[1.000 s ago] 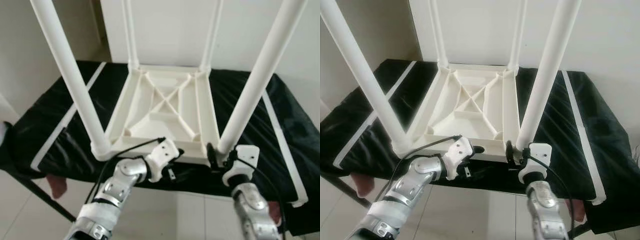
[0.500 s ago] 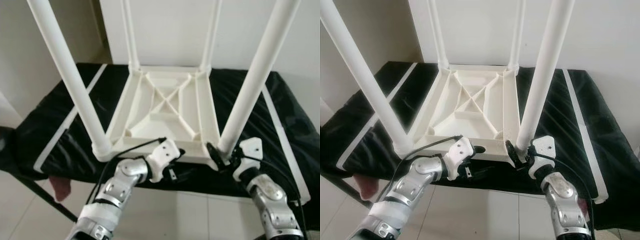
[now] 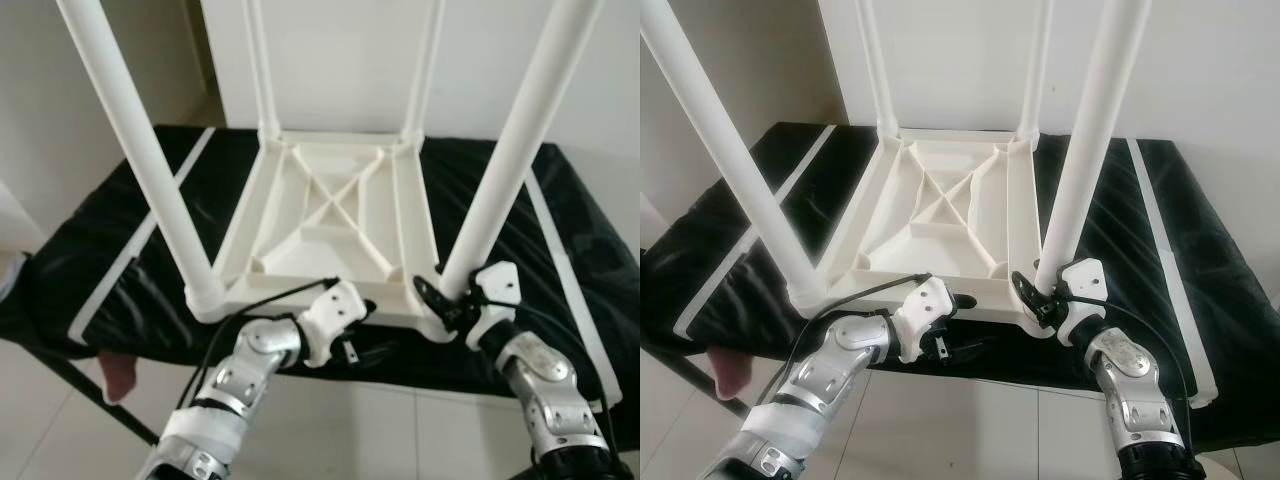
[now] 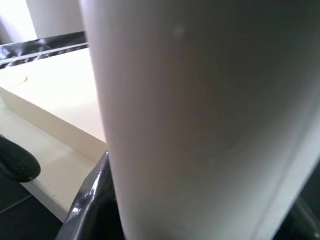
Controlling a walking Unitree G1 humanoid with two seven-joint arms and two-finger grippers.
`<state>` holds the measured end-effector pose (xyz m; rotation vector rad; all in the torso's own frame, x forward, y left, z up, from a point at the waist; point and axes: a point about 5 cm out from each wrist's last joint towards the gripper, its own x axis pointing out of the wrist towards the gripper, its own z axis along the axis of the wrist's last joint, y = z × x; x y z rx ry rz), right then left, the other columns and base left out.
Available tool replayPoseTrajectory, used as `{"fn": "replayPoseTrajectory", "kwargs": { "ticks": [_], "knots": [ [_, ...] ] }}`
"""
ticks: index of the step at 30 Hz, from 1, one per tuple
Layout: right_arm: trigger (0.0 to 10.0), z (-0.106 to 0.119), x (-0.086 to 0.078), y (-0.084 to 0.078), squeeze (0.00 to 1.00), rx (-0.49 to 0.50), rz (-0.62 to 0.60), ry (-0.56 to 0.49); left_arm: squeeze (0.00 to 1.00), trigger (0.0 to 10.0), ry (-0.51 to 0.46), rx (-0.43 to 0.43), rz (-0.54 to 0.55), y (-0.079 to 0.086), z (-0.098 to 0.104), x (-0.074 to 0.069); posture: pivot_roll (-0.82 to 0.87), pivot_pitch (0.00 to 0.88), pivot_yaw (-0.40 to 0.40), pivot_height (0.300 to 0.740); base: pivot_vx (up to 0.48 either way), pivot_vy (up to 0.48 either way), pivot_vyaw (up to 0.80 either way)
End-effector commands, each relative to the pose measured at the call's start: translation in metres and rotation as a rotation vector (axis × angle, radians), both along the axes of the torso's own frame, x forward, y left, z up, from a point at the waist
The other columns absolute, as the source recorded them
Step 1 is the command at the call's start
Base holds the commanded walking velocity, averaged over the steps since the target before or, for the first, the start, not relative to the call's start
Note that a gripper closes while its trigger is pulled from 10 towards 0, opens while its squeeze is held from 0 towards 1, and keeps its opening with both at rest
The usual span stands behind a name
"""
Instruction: Building children table
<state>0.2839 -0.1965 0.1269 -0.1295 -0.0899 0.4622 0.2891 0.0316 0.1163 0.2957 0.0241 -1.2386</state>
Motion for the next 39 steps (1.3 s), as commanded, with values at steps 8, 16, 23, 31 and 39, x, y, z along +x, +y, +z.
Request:
{"fn": "replayPoseTrajectory", "kwargs": {
  "ticks": [8, 16, 23, 31, 39],
  "knots": [
    [10.0, -0.008, -0.005, -0.001, 0.0, 0.043, -0.144, 0.017, 0.0, 10.0, -0.002, 0.003, 0.034, 0.004, -0.001, 0.001, -0.07, 0.0, 0.029, 0.74, 0.0, 0.0, 0.0],
    [10.0, -0.012, -0.013, 0.009, 0.0, 0.055, -0.336, 0.016, 0.0, 10.0, 0.005, 0.0, 0.041, 0.005, -0.002, 0.0, -0.08, 0.0, 0.037, 0.74, 0.0, 0.0, 0.0],
    [10.0, -0.019, -0.015, 0.015, 0.0, 0.107, -0.493, 0.057, 0.0, 10.0, 0.003, 0.002, 0.042, 0.006, 0.0, 0.002, -0.08, 0.0, 0.049, 0.74, 0.0, 0.0, 0.0],
    [10.0, -0.022, -0.018, 0.045, 0.0, 0.216, -0.684, 0.086, 0.0, 10.0, 0.002, -0.004, 0.041, 0.003, 0.001, 0.003, -0.09, 0.0, 0.056, 0.74, 0.0, 0.0, 0.0],
    [10.0, -0.02, -0.02, 0.047, 0.0, 0.196, -0.67, 0.086, 0.0, 10.0, 0.005, -0.016, 0.029, -0.002, 0.002, 0.0, -0.09, 0.0, 0.046, 0.74, 0.0, 0.0, 0.0]
  ]
}}
